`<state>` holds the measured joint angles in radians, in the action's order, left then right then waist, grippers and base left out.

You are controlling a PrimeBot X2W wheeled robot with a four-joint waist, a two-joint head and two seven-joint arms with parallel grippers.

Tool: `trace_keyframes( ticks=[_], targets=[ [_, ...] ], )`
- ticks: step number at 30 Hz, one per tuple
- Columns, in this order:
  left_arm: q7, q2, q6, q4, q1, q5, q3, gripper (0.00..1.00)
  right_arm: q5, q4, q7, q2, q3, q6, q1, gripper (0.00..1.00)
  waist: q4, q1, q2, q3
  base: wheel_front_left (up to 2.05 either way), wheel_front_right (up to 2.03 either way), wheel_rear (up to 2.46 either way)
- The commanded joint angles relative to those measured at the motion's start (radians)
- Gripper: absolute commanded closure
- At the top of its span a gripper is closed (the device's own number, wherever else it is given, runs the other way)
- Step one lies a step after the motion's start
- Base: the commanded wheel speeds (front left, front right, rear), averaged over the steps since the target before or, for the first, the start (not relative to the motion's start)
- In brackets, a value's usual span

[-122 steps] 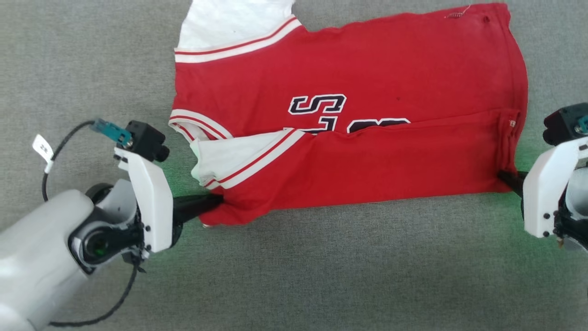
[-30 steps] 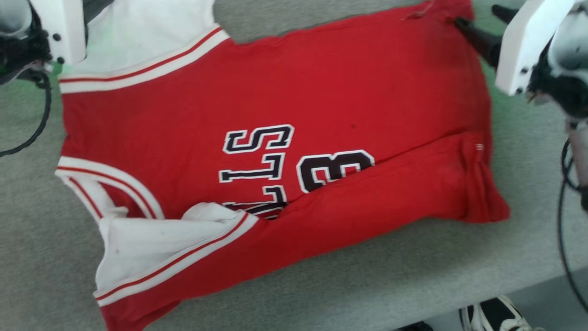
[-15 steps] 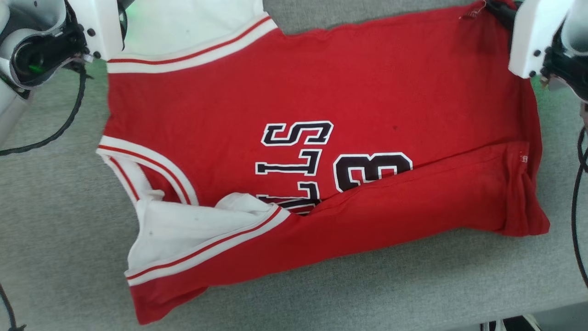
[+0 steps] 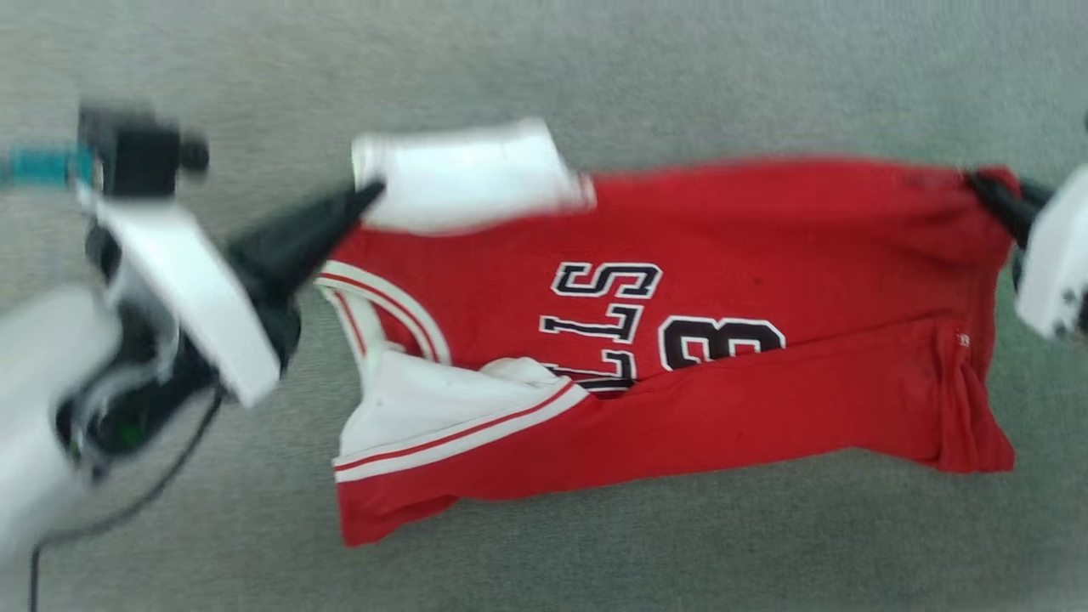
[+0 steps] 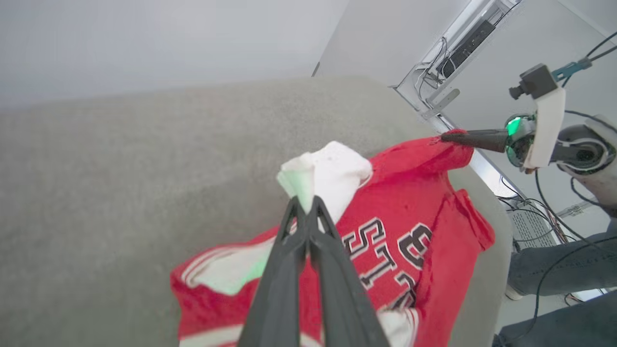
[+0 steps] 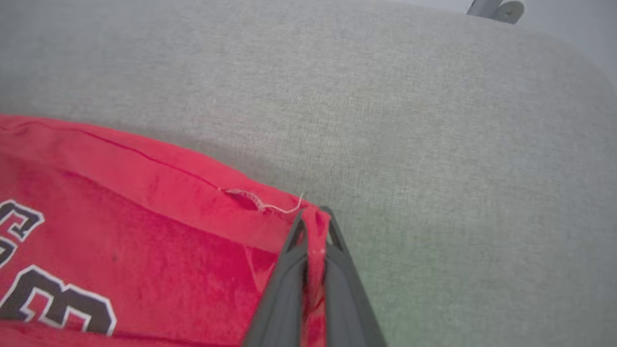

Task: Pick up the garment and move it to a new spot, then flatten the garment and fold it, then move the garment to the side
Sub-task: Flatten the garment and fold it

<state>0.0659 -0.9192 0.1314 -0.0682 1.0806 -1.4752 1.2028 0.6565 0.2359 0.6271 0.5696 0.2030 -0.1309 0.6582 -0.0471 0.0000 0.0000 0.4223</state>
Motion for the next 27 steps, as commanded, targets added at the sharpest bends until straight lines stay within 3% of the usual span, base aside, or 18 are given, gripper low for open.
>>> trace_keyframes(
  ticks=[1,6,10,15,22,23,24,25,27],
  targets=[
    [0.053,-0.037,-0.002,0.051,-0.073,0.015,0.017,1.00,0.004,-0.061,0.016,0.021,-0.045,0.001,-0.099,1.00,0.046,0.0000,0.0000,-0.053,0.00,0.00,0.00],
    [0.169,-0.111,-0.002,0.124,-0.256,0.016,0.038,1.00,-0.002,-0.217,0.056,-0.001,-0.173,0.001,-0.327,1.00,0.060,0.0000,0.0000,-0.080,0.00,0.00,0.00],
    [0.193,-0.122,-0.009,0.139,-0.352,0.027,0.039,1.00,-0.012,-0.285,0.084,-0.028,-0.233,0.001,-0.423,1.00,0.060,0.0000,0.0000,-0.079,0.00,0.00,0.00],
    [0.200,-0.074,-0.014,0.129,-0.446,0.052,0.015,1.00,-0.027,-0.334,0.116,-0.086,-0.293,0.001,-0.501,1.00,0.072,0.0000,0.0000,-0.068,0.00,0.00,0.00],
    [0.200,0.029,-0.005,-0.001,-0.475,0.094,0.005,1.00,-0.064,-0.291,0.111,-0.130,-0.287,0.001,-0.486,1.00,0.073,0.0000,0.0000,-0.061,0.00,0.00,0.00],
    [0.200,0.037,-0.003,-0.018,-0.472,0.104,0.007,1.00,-0.065,-0.284,0.108,-0.134,-0.282,0.001,-0.483,0.87,0.071,0.0000,0.0000,-0.060,0.00,0.00,0.00],
    [0.200,0.046,-0.002,-0.032,-0.471,0.112,0.010,0.97,-0.067,-0.281,0.105,-0.135,-0.277,0.001,-0.482,0.46,0.069,0.0000,0.0000,-0.061,0.00,0.00,0.00],
    [0.200,0.055,-0.001,-0.042,-0.471,0.117,0.006,0.83,-0.066,-0.280,0.102,-0.135,-0.276,0.001,-0.484,0.03,0.068,0.0000,0.0000,-0.062,0.00,0.00,0.00],
    [0.200,0.068,-0.001,-0.050,-0.480,0.128,-0.022,0.36,-0.057,-0.287,0.099,-0.136,-0.287,0.001,-0.488,0.00,0.068,0.0000,0.0000,-0.065,0.00,0.00,0.00]
  ],
)
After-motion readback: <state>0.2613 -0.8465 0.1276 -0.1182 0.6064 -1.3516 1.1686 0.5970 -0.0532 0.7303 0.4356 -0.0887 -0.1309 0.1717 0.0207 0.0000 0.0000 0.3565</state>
